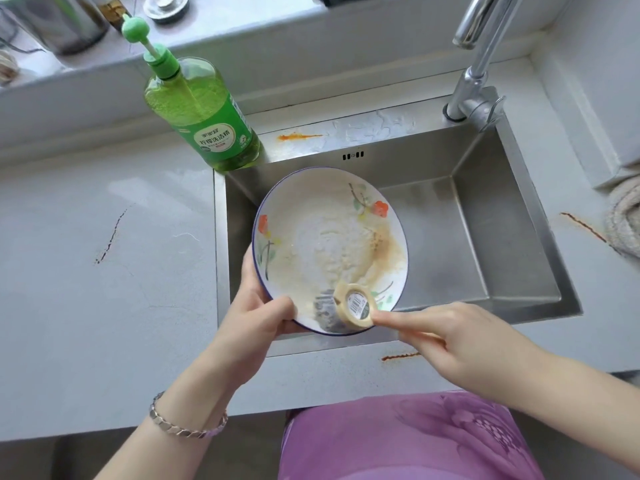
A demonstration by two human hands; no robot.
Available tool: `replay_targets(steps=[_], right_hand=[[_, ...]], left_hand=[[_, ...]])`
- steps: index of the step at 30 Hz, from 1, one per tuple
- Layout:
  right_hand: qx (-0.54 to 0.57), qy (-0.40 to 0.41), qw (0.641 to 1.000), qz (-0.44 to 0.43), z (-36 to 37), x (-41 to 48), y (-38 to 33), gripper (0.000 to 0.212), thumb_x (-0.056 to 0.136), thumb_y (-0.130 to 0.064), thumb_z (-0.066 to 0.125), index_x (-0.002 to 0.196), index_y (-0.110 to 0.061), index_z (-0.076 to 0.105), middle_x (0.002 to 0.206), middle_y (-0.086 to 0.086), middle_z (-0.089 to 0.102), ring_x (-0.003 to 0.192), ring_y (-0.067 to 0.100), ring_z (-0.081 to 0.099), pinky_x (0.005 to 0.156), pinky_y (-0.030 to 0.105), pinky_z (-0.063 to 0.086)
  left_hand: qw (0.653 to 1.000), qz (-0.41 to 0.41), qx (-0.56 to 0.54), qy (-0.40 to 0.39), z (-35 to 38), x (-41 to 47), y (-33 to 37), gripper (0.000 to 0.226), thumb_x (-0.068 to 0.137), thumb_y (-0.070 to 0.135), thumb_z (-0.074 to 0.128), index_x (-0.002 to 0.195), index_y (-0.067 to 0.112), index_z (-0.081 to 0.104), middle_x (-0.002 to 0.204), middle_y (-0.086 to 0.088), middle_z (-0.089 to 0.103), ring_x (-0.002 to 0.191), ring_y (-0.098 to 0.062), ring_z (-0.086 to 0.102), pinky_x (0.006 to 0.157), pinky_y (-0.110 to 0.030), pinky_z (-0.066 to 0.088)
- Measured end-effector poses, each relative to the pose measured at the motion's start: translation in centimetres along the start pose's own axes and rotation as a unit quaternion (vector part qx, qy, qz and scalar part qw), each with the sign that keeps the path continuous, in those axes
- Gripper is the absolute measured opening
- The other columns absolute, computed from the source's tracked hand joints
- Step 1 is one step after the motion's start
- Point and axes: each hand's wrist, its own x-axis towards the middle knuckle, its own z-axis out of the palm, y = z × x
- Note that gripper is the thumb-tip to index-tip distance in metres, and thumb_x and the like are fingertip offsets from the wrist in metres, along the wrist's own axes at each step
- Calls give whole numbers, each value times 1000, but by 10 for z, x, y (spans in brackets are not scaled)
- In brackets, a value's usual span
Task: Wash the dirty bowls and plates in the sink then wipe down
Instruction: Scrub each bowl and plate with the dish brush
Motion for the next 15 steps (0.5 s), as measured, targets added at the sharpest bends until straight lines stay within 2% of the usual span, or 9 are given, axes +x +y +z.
replay_targets(steps=[2,4,6,8,9,10,12,13,15], right_hand=[[9,-5,1000,-6,1,2,0,42,84,-39,36,119,-55,52,72,-10,64,73,15,48,54,20,31],[21,-1,1000,-19,3,11,-11,44,83,-37,36,120,-52,54,85,-13,71,88,11,50,57,17,34],[18,-6,999,-26,1,12,-16,42,84,-38,37,121,-53,53,90,-14,71,90,8,48,59,20,34],[-11,-33,999,-9,-6,4,-7,36,90,-39,40,120,-57,50,82,-16,69,79,12,48,58,24,33],[-28,-55,998,10,-11,0,-1,34,94,-37,43,120,-59,48,70,-18,65,71,13,48,58,25,34],[-43,-69,996,25,-15,-3,4,35,95,-36,44,119,-61,47,58,-19,57,62,10,47,58,24,34],[-41,-70,996,30,-14,1,2,35,95,-35,45,118,-61,48,52,-20,53,57,0,46,57,20,35],[-24,-71,997,23,-12,5,-5,34,95,-35,45,117,-60,49,58,-20,58,57,-4,46,58,19,35],[4,-73,997,8,-7,9,-16,33,95,-35,46,116,-59,51,87,-21,69,63,-4,49,61,16,36]], left_hand=[[1000,-2,19,-14,2,0,-1,88,58,-5,46,135,36,34,103,4,65,83,-14,69,55,-30,55],[999,-8,31,-36,7,-1,-4,85,61,-4,48,134,36,35,106,0,66,84,-20,69,55,-32,55],[999,-14,15,-35,6,-1,-4,82,62,-4,48,133,35,37,109,-3,66,85,-22,69,56,-35,55],[999,-21,-8,-23,0,-1,-4,80,60,-5,45,131,34,40,110,-1,66,88,-22,69,56,-36,56],[999,-21,-14,-19,-3,-2,-4,79,60,-5,44,128,35,42,111,1,66,90,-21,69,56,-37,56],[1000,-22,-15,-17,-5,-3,-4,79,59,-5,43,126,36,43,110,2,66,92,-20,69,56,-37,56],[999,-28,-4,-20,-4,-3,-7,81,59,-5,44,127,37,41,111,3,65,93,-21,68,57,-39,57],[999,-33,4,-24,-2,-3,-8,83,59,-5,44,130,38,39,113,2,65,93,-23,69,58,-42,57],[999,-38,6,-32,1,-3,-10,85,59,-5,43,133,37,38,113,0,65,92,-26,69,61,-47,57]])
